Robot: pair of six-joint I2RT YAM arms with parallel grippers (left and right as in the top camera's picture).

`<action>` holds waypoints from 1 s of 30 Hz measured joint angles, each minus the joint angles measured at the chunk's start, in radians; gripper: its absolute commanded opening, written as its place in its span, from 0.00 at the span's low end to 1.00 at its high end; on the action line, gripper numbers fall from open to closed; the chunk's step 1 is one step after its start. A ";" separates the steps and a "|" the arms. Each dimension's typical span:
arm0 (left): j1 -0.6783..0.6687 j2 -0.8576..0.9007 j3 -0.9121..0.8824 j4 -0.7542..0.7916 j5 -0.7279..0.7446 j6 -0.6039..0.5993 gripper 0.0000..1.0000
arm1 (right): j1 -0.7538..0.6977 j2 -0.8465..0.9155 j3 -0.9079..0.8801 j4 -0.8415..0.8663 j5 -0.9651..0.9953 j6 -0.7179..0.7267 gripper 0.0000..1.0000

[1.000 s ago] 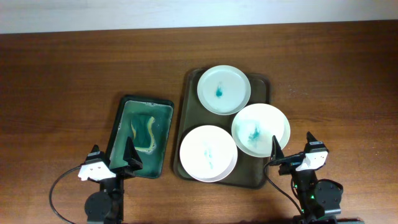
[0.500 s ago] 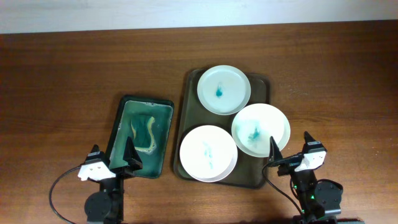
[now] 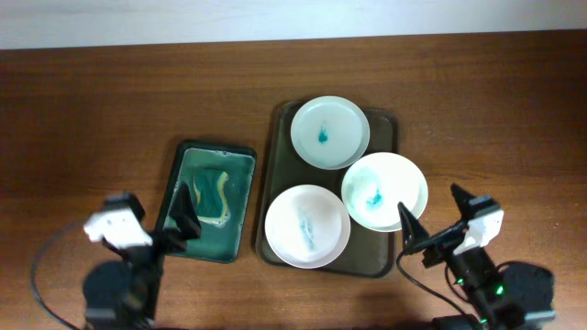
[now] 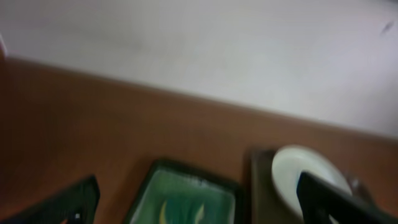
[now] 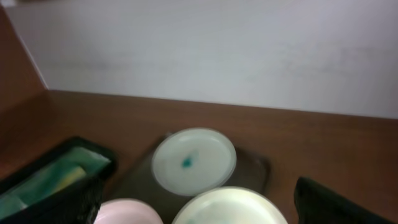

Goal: Clean dirty plates on tray and stack at the side

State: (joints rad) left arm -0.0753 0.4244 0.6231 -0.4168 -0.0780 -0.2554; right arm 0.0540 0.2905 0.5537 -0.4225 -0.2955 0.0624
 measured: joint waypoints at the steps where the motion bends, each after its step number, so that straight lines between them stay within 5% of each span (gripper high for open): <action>1: 0.000 0.097 0.113 -0.095 0.000 0.002 0.99 | 0.000 0.084 0.083 -0.050 -0.018 0.000 0.98; 6: 0.000 0.512 0.505 -0.385 0.000 0.006 0.99 | 0.000 0.588 0.517 -0.443 -0.063 -0.003 0.98; 11: 0.000 0.755 0.552 -0.472 0.031 0.006 0.94 | 0.000 0.902 0.608 -0.543 -0.130 -0.003 0.98; 17: 0.000 1.104 0.559 -0.520 0.047 0.012 0.52 | 0.000 1.009 0.610 -0.570 -0.190 -0.001 0.82; 22: 0.000 1.406 0.559 -0.453 0.121 0.013 0.51 | 0.000 0.992 0.610 -0.570 -0.197 -0.002 0.82; 24: -0.001 1.461 0.562 -0.435 0.146 0.013 0.01 | 0.000 0.991 0.610 -0.569 -0.196 -0.002 0.82; 29: -0.013 1.500 0.590 -0.444 0.198 0.013 0.04 | 0.000 0.991 0.610 -0.569 -0.197 -0.003 0.82; 30: -0.012 1.508 0.610 -0.475 0.198 0.013 0.30 | 0.000 0.991 0.610 -0.569 -0.197 -0.003 0.83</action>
State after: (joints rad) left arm -0.0872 1.9324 1.2327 -0.8921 0.1204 -0.2424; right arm 0.0540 1.2819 1.1633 -0.9916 -0.4923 0.0597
